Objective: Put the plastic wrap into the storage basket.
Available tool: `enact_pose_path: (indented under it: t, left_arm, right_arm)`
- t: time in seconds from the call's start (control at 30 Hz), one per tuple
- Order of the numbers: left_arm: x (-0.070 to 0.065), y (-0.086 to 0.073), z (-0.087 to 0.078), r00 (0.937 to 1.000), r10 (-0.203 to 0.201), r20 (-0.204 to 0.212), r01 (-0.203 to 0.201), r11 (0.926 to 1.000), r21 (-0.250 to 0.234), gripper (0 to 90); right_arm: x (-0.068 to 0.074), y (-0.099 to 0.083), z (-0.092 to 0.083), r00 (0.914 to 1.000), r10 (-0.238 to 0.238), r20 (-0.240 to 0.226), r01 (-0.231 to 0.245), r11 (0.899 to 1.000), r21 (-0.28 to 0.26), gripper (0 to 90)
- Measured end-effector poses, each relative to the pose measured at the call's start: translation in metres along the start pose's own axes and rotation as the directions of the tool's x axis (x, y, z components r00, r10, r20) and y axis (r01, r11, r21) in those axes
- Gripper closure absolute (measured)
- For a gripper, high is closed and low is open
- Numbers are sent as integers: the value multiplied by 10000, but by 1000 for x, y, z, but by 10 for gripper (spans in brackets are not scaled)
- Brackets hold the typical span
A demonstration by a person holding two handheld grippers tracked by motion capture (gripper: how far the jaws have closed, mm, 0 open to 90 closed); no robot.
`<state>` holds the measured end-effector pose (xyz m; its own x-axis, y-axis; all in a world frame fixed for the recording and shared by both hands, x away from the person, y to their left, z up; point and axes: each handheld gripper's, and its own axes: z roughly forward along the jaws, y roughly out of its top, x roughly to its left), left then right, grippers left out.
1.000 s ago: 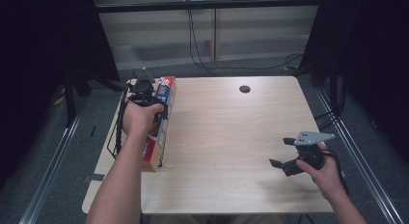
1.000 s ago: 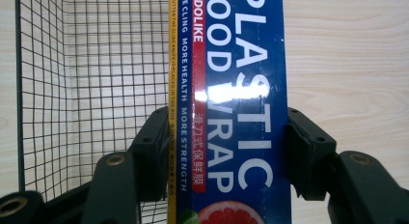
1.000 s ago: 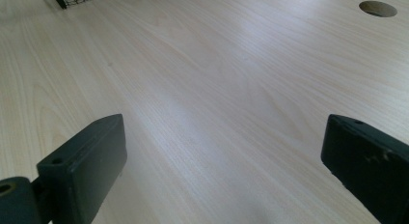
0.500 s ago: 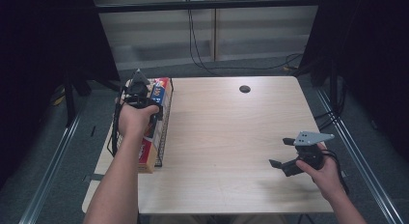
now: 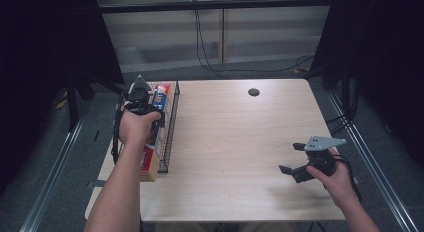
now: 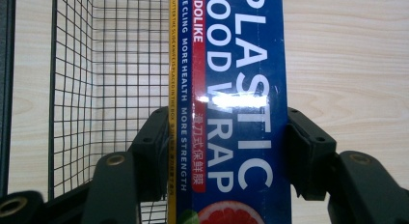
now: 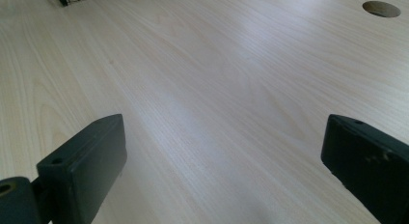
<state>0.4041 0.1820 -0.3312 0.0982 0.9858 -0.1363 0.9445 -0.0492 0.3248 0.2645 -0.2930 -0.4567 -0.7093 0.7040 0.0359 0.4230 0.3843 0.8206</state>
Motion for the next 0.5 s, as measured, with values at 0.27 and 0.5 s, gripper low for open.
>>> enact_pose_path:
  t: [0.27,0.5]
  left_arm:
    - [6,-1,-1,10000,15,-39,-15,10000,53,429]
    - [9,0,0,9999,-114,-36,114,9999,-30,429]
  right_arm:
    - [0,0,0,10000,-3,-35,3,10000,12,18]
    - [0,0,0,10000,4,-13,-4,10000,7,18]
